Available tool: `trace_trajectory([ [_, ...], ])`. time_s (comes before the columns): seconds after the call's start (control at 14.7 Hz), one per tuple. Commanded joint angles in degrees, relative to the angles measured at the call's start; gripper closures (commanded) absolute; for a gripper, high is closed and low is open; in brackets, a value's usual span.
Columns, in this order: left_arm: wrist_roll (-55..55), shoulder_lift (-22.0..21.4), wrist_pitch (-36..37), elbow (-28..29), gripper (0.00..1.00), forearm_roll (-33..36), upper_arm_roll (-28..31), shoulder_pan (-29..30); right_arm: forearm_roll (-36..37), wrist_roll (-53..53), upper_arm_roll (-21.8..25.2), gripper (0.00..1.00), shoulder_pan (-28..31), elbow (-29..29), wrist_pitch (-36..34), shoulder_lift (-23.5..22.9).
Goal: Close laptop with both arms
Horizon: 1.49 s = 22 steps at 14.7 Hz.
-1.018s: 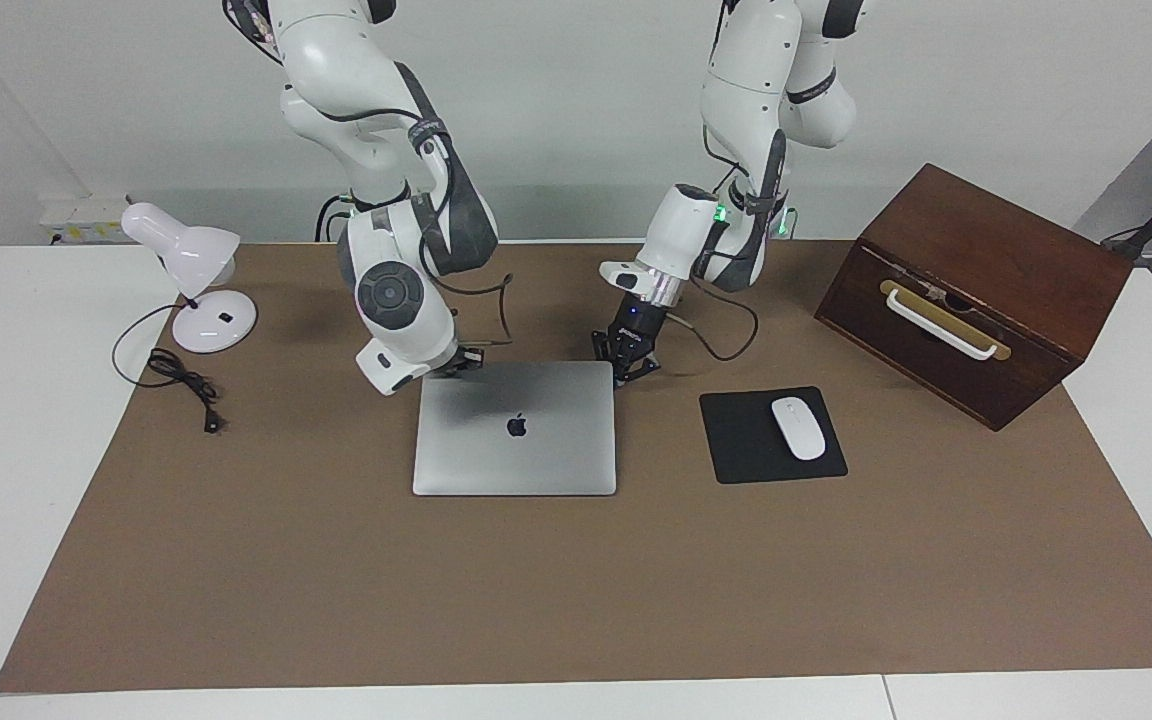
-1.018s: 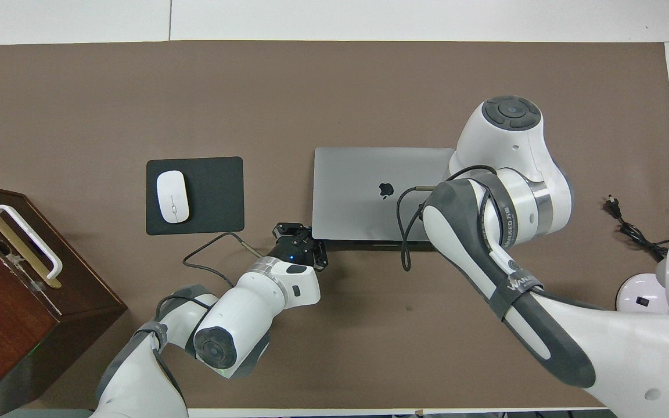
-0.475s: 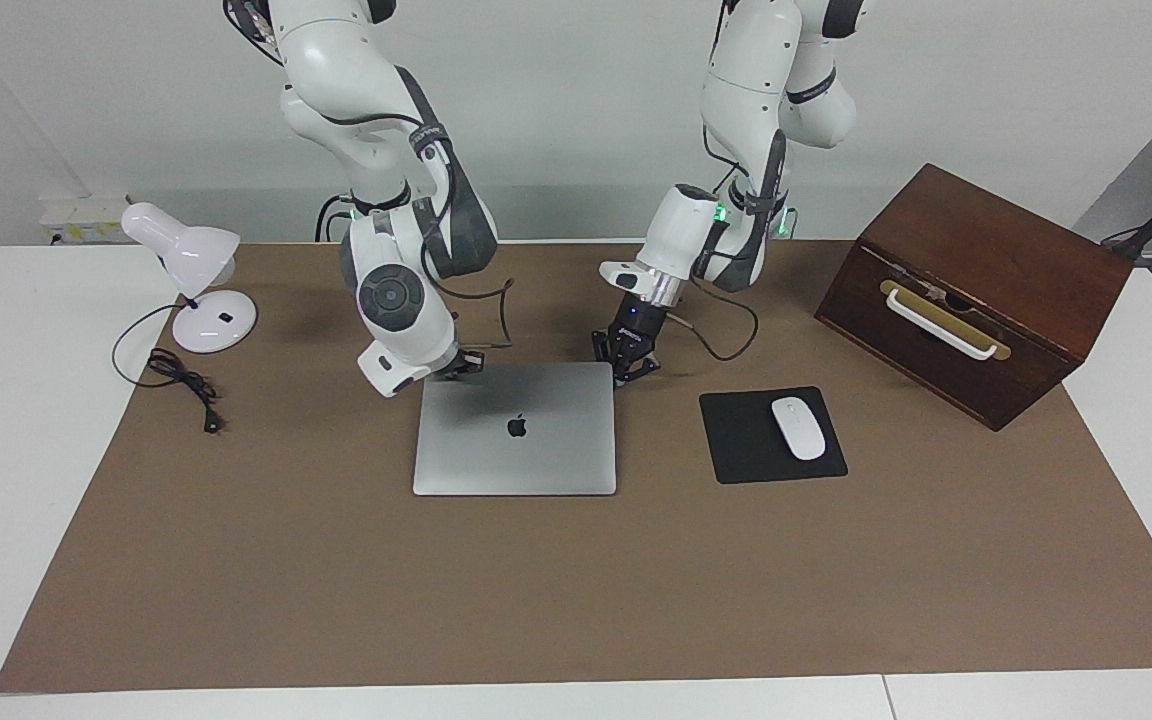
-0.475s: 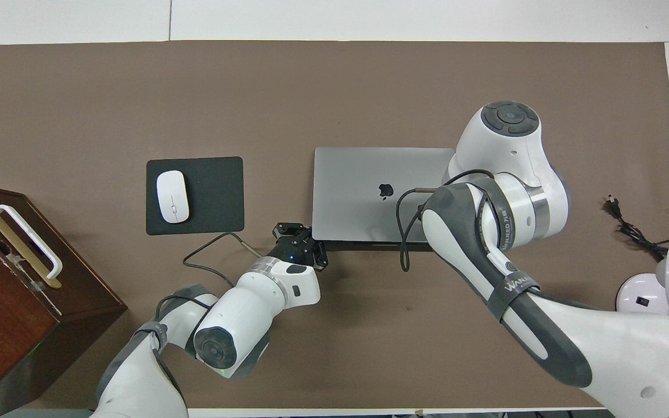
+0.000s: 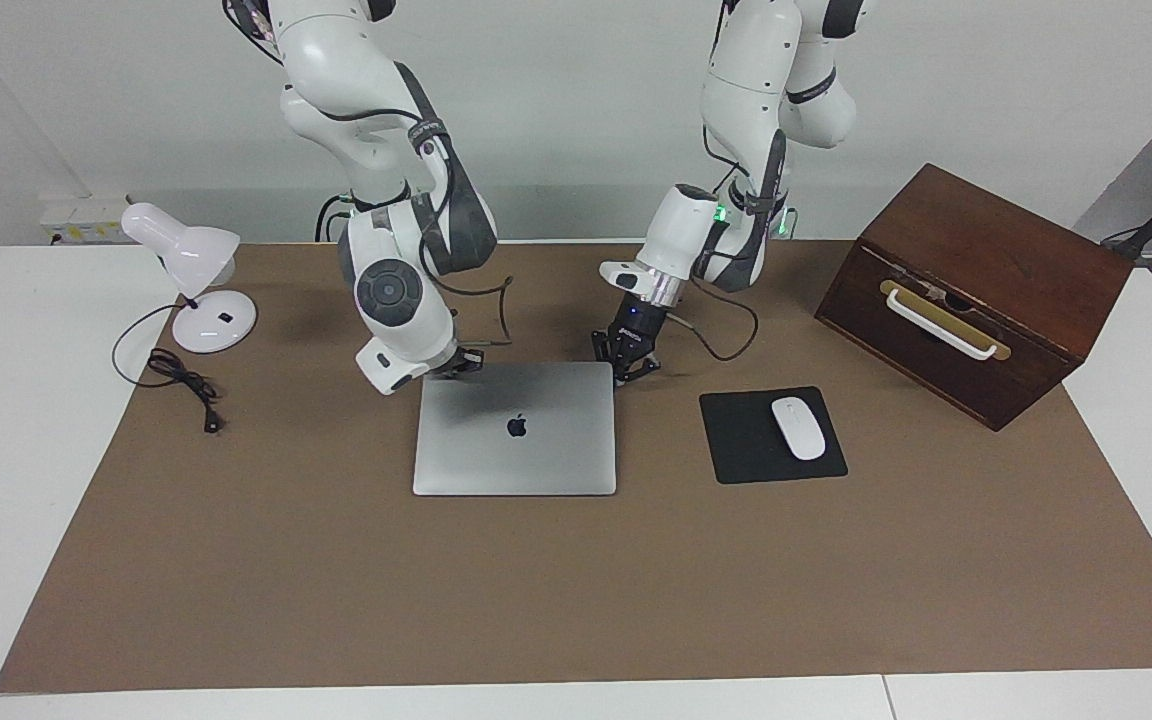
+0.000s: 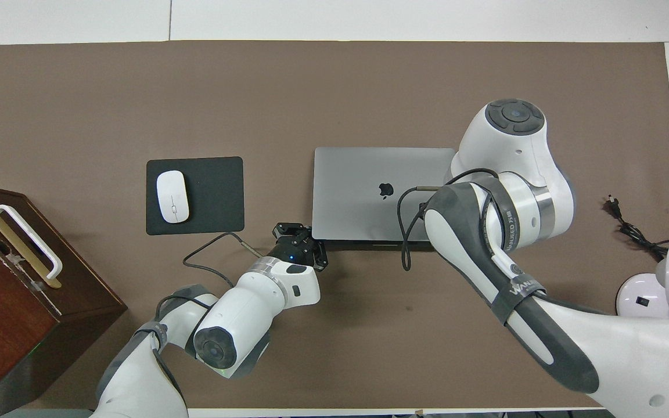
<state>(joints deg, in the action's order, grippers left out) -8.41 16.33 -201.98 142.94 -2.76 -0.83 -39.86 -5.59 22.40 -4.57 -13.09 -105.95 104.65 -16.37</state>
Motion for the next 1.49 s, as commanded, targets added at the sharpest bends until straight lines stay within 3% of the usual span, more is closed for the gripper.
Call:
trace_trajectory([
  [0.0,-0.73,0.98,1.85,4.27,1.0,0.12,0.92,-0.66,-0.92,0.8,-0.09,1.0,1.04,0.39,-1.38,2.3],
  [0.48,-0.12,0.98,1.67,4.1,1.0,0.04,0.75,-0.4,-0.48,-2.97,0.08,1.0,4.03,2.06,0.28,4.59],
  [0.68,1.11,0.72,1.59,4.1,1.0,0.04,0.74,-0.4,0.14,-8.49,0.08,1.0,6.48,2.85,7.91,6.08],
  [0.81,3.48,0.37,1.5,4.1,1.0,0.04,0.74,-0.57,0.14,-10.97,0.08,0.6,8.16,5.3,8.64,6.0],
  [0.88,4.01,-0.51,1.5,4.1,1.0,0.04,0.74,-0.57,0.14,-11.85,0.08,0.2,8.34,5.75,8.64,6.09],
  [0.95,4.71,-1.65,1.85,4.27,1.0,0.04,0.74,-0.57,0.14,-12.38,0.26,0.0,8.25,5.75,8.64,6.43],
  [1.15,5.77,-5.42,4.04,5.24,1.0,0.04,0.74,-0.31,3.28,-12.82,0.7,0.0,9.04,5.93,8.64,7.84],
  [1.43,6.04,-14.11,17.11,5.59,1.0,0.04,0.74,1.44,8.66,-17.21,0.79,0.0,10.36,6.19,7.85,10.65],
])
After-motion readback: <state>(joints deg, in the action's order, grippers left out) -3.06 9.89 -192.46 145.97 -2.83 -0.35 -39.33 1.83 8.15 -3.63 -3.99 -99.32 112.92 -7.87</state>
